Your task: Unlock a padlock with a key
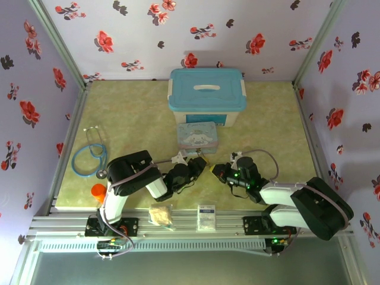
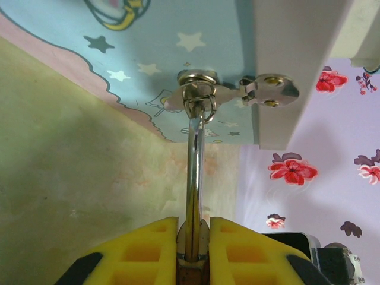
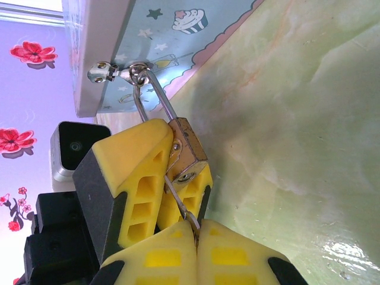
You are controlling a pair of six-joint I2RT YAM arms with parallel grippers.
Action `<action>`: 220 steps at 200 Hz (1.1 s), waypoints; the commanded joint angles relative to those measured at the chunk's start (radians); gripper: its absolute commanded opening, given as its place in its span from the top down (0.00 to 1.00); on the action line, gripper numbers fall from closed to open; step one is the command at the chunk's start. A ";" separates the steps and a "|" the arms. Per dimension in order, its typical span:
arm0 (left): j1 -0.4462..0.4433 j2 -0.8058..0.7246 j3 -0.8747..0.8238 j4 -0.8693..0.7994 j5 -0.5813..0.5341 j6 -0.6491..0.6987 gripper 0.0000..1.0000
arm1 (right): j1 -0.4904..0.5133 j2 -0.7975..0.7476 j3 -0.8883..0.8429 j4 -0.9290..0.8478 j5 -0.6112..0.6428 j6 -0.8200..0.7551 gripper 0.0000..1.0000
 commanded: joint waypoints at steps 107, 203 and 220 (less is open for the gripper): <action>-0.015 0.031 0.014 -0.015 0.016 -0.002 1.00 | 0.005 -0.041 -0.022 -0.049 0.015 -0.012 1.00; -0.013 0.031 0.007 -0.013 0.017 -0.003 1.00 | 0.006 -0.015 0.007 -0.034 0.025 -0.030 1.00; -0.014 0.029 0.008 -0.014 0.019 -0.002 1.00 | 0.006 0.012 0.010 -0.006 0.020 -0.028 1.00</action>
